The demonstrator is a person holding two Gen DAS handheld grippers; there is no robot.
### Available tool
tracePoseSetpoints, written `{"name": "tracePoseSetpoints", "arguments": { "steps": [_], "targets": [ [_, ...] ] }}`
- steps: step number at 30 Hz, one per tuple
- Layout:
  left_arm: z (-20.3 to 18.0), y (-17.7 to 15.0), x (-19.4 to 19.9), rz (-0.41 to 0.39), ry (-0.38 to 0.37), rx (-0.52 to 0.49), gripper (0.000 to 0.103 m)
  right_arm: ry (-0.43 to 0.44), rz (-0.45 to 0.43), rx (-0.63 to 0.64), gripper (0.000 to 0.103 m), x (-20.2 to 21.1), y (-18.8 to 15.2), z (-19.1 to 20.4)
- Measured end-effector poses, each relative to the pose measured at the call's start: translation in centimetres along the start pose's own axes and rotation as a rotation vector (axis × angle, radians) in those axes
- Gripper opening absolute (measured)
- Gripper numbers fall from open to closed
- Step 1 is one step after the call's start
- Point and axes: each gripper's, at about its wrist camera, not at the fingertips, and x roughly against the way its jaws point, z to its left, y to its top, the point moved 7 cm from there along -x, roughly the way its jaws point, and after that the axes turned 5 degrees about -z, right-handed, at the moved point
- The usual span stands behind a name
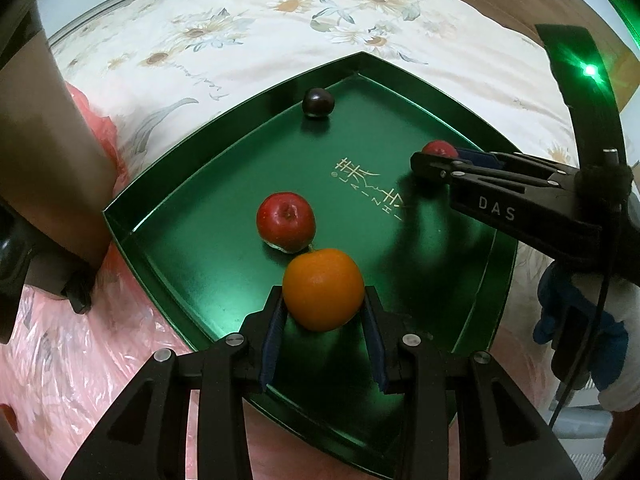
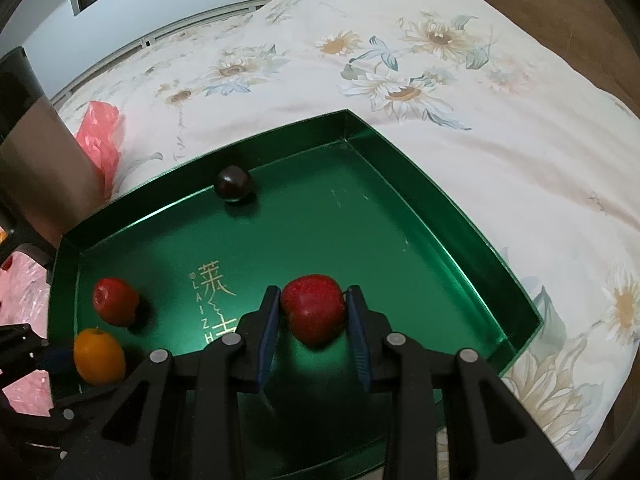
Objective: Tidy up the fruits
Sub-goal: 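Open both tools to release the apple and orange into the tray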
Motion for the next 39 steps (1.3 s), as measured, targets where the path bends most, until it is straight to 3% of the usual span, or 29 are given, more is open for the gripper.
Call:
{"name": "tracePoseSetpoints", "arguments": {
  "steps": [2, 4, 8, 11, 12, 21, 39],
  "targets": [
    [0.0, 0.0, 0.0, -0.002, 0.004, -0.007, 0.033, -0.001, 0.008, -0.008, 0.060, -0.2, -0.2, -0.2],
    [-0.1, -0.1, -0.1, -0.003, 0.009, -0.018, 0.033, 0.000, 0.006, -0.011, 0.073, -0.2, -0.3, -0.1],
    [-0.2, -0.1, -0.1, -0.005, 0.012, -0.029, 0.033, -0.005, 0.006, -0.003, 0.082, -0.2, -0.3, 0.1],
    [-0.2, 0.1, 0.0, -0.007, 0.002, -0.019, 0.040, -0.008, -0.003, 0.005, 0.094, 0.1, -0.2, 0.4],
    [-0.2, 0.0, 0.2, -0.011, 0.002, -0.019, 0.042, -0.015, -0.009, 0.010, 0.103, 0.3, -0.2, 0.4],
    [0.2, 0.2, 2.1, -0.064, 0.010, -0.034, 0.047, -0.052, -0.043, 0.019, 0.103, 1.9, 0.3, 0.9],
    [1.8, -0.3, 7.9, -0.174, 0.011, -0.034, 0.047, -0.123, -0.116, 0.009, 0.103, 5.2, 1.3, 2.2]
  ]
}}
